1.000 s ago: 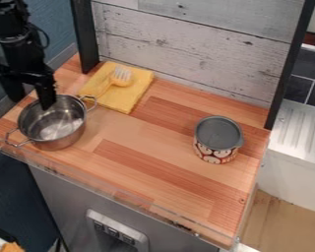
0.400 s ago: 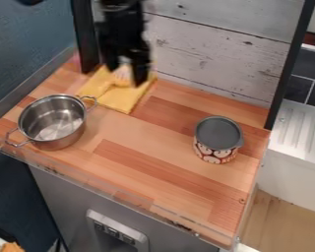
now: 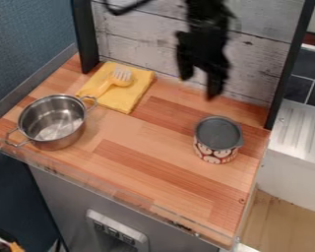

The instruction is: Move the can to the bottom side of the table

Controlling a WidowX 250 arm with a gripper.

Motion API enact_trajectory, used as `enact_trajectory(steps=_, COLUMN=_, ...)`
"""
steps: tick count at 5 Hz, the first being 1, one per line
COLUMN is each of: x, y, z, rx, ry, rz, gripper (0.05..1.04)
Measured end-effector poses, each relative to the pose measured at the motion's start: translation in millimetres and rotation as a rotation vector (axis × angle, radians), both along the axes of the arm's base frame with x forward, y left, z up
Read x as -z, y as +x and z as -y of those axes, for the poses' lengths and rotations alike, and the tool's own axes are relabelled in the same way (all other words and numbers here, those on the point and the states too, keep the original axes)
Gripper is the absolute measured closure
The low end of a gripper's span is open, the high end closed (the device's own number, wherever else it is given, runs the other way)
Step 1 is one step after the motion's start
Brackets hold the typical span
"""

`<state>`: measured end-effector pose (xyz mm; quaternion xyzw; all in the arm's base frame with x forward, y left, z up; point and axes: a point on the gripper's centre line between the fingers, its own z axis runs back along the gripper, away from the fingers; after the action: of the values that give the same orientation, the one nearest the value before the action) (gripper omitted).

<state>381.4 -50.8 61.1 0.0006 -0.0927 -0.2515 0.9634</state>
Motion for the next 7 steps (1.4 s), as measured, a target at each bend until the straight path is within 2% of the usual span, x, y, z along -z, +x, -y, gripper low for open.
enact_trajectory(steps=1, x=17.8, y=-0.3, z=45.4, rx=0.048, ry=-0.011, rz=-0.025, gripper=0.083)
enact_trajectory(steps=2, x=25.0, y=-4.3, z=69.1, rx=0.076, ry=-0.024, rz=-0.020, gripper=0.084)
enact_trajectory(steps=3, x=34.3, y=-9.6, z=68.9, rx=0.070, ry=-0.037, rz=-0.020, gripper=0.083)
enact_trajectory(steps=4, x=46.1, y=-19.1, z=60.2, rx=0.078, ry=0.006, rz=-0.038, gripper=0.084)
enact_trajectory(steps=5, x=54.1, y=-23.2, z=36.2, rx=0.064, ry=0.037, rz=-0.062, gripper=0.084)
enact_trajectory(steps=6, x=62.9, y=-30.4, z=7.5, rx=0.033, ry=0.053, rz=-0.098, gripper=0.084)
enact_trajectory(steps=7, x=63.2, y=-46.0, z=-10.8, rx=0.029, ry=0.057, rz=-0.121, gripper=0.084)
